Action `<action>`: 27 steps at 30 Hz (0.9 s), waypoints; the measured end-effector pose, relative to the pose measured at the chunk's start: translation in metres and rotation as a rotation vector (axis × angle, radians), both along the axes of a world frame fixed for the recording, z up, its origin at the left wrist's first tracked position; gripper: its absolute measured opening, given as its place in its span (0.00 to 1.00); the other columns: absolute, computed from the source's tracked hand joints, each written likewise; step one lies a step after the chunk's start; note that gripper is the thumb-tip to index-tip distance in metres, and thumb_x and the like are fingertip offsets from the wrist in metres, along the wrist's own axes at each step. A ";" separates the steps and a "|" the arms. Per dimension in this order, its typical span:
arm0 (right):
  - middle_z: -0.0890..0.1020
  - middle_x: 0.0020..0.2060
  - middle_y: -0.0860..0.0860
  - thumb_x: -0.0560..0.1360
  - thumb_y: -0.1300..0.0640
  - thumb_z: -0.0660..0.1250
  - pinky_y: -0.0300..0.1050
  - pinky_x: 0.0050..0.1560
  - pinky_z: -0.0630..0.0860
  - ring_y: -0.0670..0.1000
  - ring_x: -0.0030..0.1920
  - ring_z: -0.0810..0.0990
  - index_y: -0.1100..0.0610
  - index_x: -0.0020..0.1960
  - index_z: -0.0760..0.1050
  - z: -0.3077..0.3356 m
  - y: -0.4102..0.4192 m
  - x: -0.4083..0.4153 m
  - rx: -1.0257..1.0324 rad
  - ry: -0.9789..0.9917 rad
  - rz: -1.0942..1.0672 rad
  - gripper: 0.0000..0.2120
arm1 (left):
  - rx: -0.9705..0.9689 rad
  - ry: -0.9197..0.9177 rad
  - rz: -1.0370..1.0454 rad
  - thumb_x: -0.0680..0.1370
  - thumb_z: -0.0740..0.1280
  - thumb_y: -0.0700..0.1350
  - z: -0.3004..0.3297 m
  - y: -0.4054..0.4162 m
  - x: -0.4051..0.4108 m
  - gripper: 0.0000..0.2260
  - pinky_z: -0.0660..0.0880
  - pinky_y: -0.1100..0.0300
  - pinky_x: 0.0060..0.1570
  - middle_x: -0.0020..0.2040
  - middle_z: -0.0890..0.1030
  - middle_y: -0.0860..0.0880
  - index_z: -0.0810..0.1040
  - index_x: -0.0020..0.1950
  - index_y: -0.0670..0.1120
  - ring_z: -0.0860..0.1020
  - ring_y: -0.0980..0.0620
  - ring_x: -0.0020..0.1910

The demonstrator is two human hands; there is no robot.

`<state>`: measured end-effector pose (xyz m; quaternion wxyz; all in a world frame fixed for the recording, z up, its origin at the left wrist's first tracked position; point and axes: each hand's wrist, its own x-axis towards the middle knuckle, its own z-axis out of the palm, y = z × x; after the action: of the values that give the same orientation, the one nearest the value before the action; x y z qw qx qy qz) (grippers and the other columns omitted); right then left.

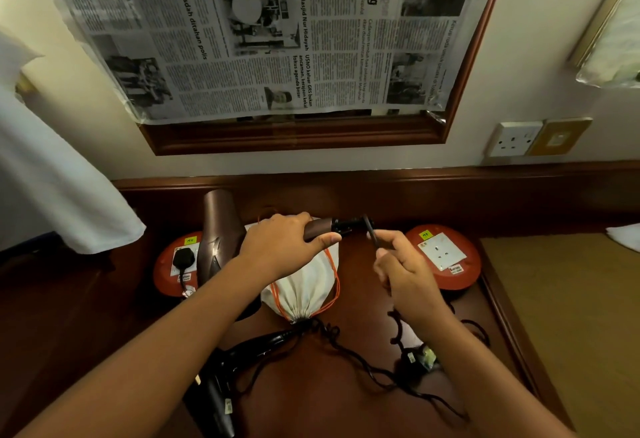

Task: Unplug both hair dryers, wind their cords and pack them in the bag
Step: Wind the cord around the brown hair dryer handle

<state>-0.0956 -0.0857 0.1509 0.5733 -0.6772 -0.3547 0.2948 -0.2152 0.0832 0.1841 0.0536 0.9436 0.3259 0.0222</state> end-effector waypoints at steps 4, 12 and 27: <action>0.70 0.30 0.49 0.81 0.59 0.55 0.38 0.28 0.60 0.44 0.27 0.64 0.57 0.48 0.74 -0.017 -0.002 -0.002 0.010 0.333 0.105 0.09 | -0.010 -0.033 -0.035 0.72 0.50 0.72 0.000 -0.004 -0.002 0.27 0.67 0.61 0.30 0.35 0.72 0.56 0.72 0.52 0.52 0.71 0.56 0.34; 0.66 0.25 0.49 0.73 0.52 0.63 0.42 0.34 0.67 0.48 0.27 0.64 0.59 0.44 0.75 -0.029 0.004 0.025 -0.055 0.528 0.228 0.10 | -0.089 -0.088 -0.180 0.70 0.50 0.73 -0.004 -0.005 -0.011 0.21 0.66 0.60 0.32 0.33 0.72 0.55 0.65 0.40 0.57 0.71 0.58 0.31; 0.80 0.32 0.58 0.72 0.65 0.70 0.36 0.24 0.68 0.45 0.23 0.72 0.58 0.41 0.82 0.051 0.033 0.078 -0.350 -0.099 0.352 0.04 | 0.086 0.077 -0.368 0.66 0.46 0.76 0.017 0.001 -0.015 0.33 0.70 0.61 0.33 0.34 0.75 0.54 0.74 0.48 0.53 0.74 0.56 0.33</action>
<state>-0.0180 -0.0530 0.2023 0.3692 -0.7075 -0.4386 0.4133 -0.2304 0.0840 0.2012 0.0039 0.9889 0.1483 -0.0100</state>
